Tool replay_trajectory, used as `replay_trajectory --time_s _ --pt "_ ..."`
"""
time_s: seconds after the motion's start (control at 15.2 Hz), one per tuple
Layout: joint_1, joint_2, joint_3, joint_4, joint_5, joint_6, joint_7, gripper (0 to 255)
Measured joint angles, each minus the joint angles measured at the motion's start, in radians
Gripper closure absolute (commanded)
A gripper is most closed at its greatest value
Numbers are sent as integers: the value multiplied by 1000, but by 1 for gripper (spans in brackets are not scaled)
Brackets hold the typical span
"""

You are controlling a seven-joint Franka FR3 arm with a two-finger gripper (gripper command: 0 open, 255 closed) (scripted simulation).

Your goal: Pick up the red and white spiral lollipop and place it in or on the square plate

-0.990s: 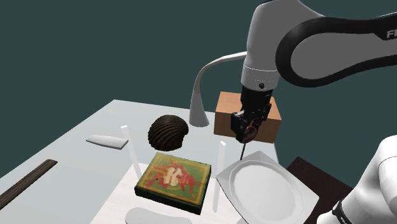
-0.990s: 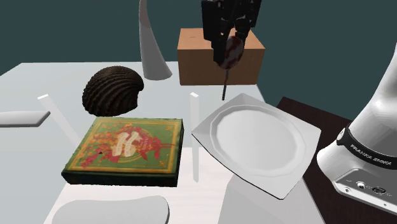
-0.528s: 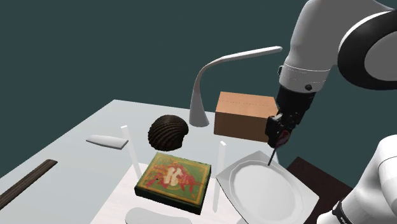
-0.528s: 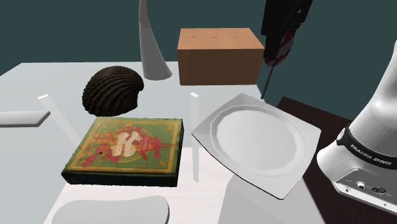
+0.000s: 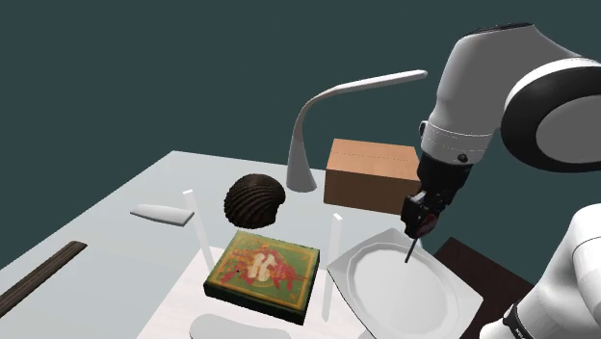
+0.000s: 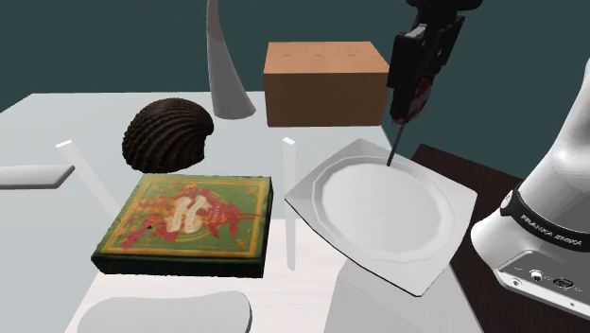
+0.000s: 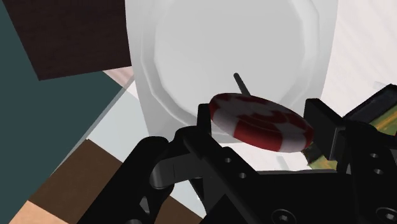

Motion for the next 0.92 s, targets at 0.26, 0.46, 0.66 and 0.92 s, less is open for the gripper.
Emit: replay_trajectory --time_s 0.26,0.46,0.66,0.92 --pt "6 4 10 -54 11 58 0 255" --pt "6 20 14 -88 16 108 -5 255" --pt "10 34 21 -122 24 155 -5 255" --pt "16 51 30 -161 34 211 -6 255"
